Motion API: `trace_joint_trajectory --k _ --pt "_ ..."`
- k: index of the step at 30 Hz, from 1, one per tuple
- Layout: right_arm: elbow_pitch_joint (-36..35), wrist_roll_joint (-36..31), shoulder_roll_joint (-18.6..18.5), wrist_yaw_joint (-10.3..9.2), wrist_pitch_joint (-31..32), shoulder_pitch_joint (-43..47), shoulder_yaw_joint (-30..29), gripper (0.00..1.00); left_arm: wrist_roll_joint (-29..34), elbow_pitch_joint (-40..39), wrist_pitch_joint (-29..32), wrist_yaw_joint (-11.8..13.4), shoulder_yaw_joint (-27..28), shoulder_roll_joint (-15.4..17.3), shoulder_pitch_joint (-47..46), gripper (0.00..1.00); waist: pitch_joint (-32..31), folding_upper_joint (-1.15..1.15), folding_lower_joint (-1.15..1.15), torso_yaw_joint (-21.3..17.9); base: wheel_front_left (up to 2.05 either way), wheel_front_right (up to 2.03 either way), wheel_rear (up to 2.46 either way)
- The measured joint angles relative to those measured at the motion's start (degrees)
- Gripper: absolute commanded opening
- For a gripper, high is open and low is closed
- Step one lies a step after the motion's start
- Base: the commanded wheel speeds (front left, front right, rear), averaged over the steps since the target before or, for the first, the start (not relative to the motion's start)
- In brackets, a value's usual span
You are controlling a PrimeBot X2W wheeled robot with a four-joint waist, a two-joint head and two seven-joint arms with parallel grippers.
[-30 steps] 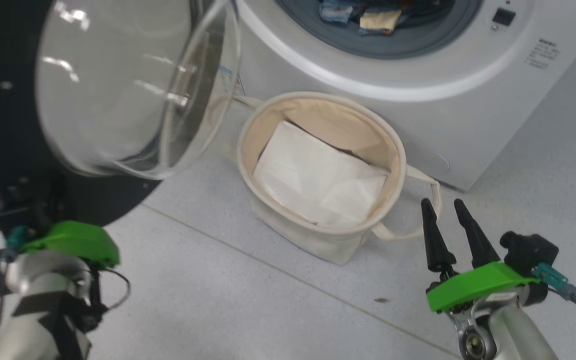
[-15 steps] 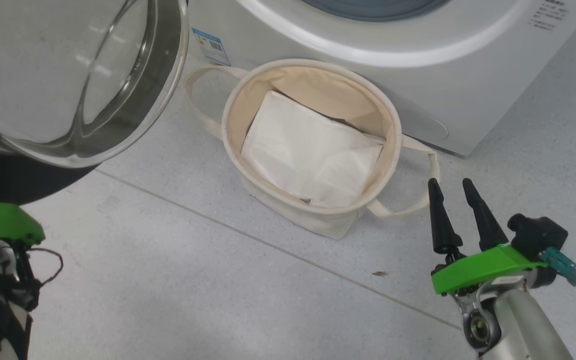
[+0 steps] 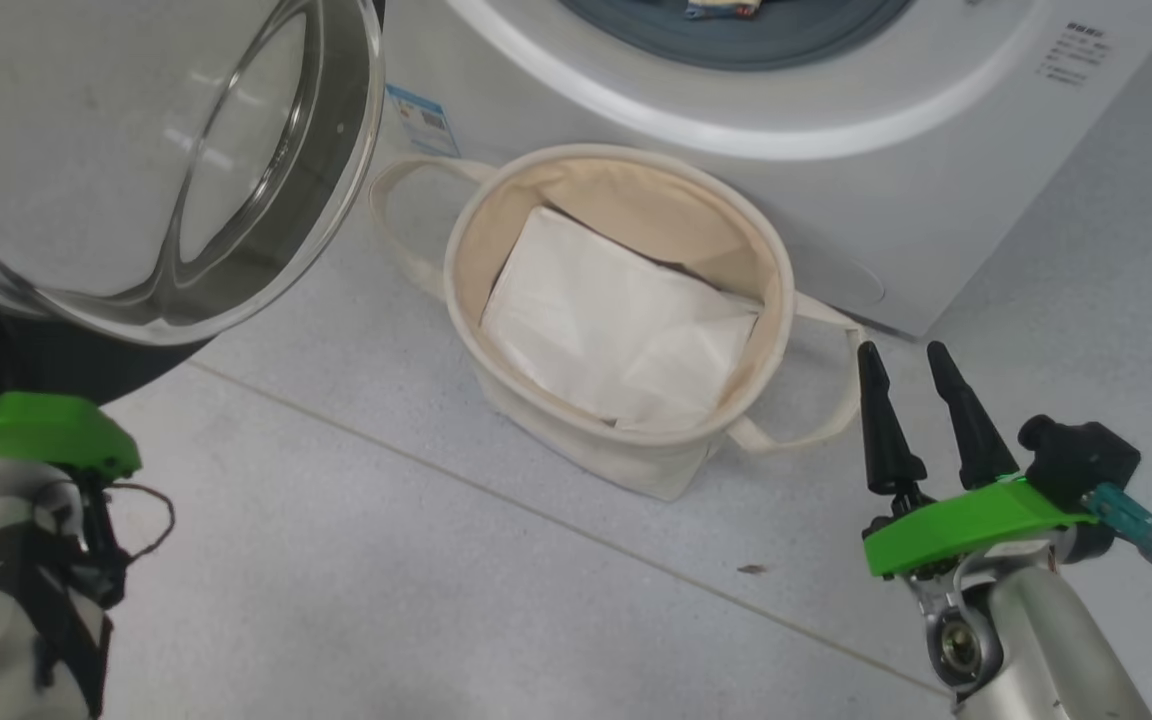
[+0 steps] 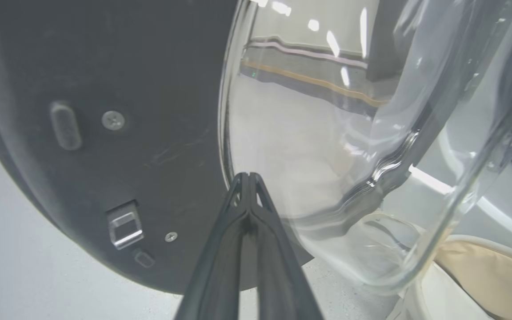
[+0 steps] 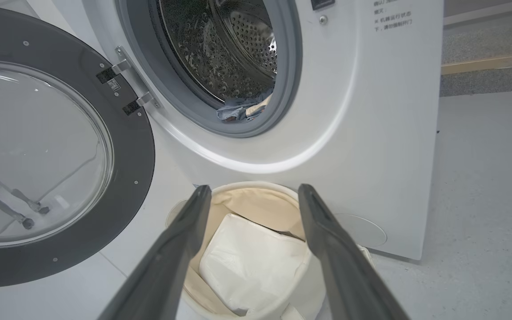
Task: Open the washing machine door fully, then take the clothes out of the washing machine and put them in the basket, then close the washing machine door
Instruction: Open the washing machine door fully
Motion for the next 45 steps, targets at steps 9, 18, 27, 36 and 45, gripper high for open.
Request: trace_joint_trajectory --k 9,18,27,36,45 --pt "-2.8 1.1 0.0 0.0 0.0 0.3 -2.4 1.0 1.8 -7.6 0.0 -1.8 -3.2 -2.4 5.4 0.0 -5.5 0.0 0.0 -1.5 0.0 0.0 0.0" --pt "-5.6 2.4 0.0 0.0 0.0 4.5 -1.8 1.0 -0.1 -17.6 1.3 -6.8 -8.2 -5.8 13.4 0.0 -10.7 0.0 0.0 -4.0 0.0 0.0 0.0" --pt "-7.1 0.9 0.1 0.0 0.0 6.1 -1.8 1.0 -0.3 -23.9 2.1 -10.8 -13.0 -7.6 18.6 0.0 -12.5 0.0 -0.01 -7.3 0.0 0.0 0.0" --pt "-6.7 -2.9 0.1 0.0 0.0 7.3 -1.4 1.0 -0.5 -25.8 1.3 -13.8 -14.9 -7.9 22.4 1.0 -13.0 0.0 -0.01 -10.8 0.0 0.0 0.0" --pt "-4.6 -2.6 0.1 0.0 0.0 8.6 -0.9 1.0 3.9 -23.3 0.0 -12.4 -15.3 -8.2 24.8 1.0 -13.7 0.0 -0.01 -13.0 0.0 0.0 0.0"
